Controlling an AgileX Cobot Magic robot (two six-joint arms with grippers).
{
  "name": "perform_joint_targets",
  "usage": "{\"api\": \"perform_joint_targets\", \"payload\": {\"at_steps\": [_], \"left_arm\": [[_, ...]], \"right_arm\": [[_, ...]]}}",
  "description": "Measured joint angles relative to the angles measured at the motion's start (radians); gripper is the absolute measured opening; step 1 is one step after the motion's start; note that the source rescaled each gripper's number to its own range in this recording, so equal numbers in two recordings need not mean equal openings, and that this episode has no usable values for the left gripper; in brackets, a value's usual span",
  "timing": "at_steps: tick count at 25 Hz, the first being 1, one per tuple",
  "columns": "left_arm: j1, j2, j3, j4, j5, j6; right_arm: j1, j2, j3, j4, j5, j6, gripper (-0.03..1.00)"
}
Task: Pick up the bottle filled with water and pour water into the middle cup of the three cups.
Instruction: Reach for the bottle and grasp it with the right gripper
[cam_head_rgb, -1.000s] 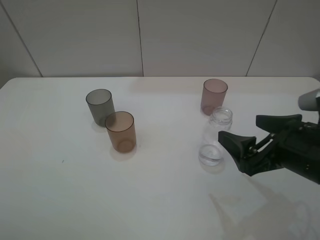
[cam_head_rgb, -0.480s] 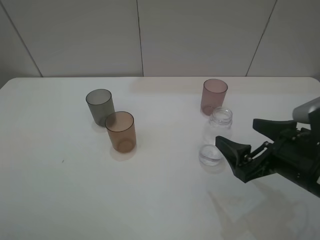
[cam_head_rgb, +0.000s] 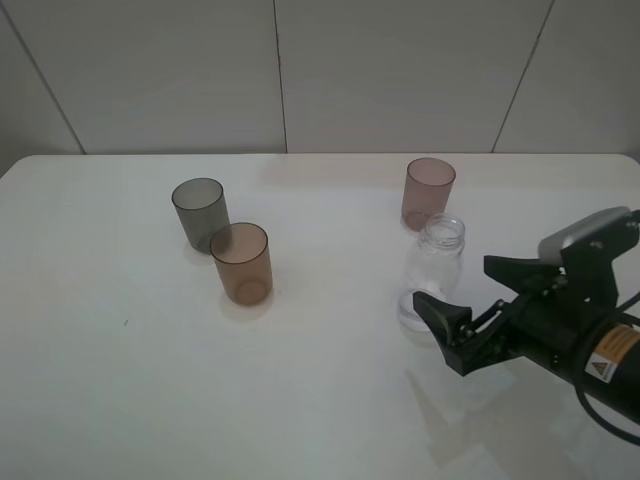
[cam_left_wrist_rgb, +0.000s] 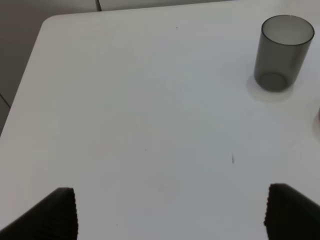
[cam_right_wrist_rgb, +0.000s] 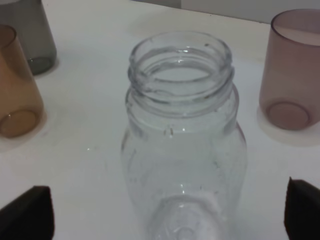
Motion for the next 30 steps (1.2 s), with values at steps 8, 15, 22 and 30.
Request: {"api": "perform_joint_targets", "payload": {"at_steps": [8, 15, 22, 30], "left_arm": [[0.000, 0.000, 0.000, 0.000, 0.000, 0.000], [0.000, 0.000, 0.000, 0.000, 0.000, 0.000], [0.000, 0.000, 0.000, 0.000, 0.000, 0.000], [0.000, 0.000, 0.000, 0.000, 0.000, 0.000]], "right_arm": [[0.000, 0.101, 0.000, 0.028, -0.018, -0.001, 1.00], [0.000, 0.102, -0.011, 0.036, -0.019, -0.017, 1.00], [0.000, 0.103, -0.062, 0.037, -0.020, -0.020, 1.00], [0.000, 0.188, -0.128, 0.054, -0.022, -0.024, 1.00]]}}
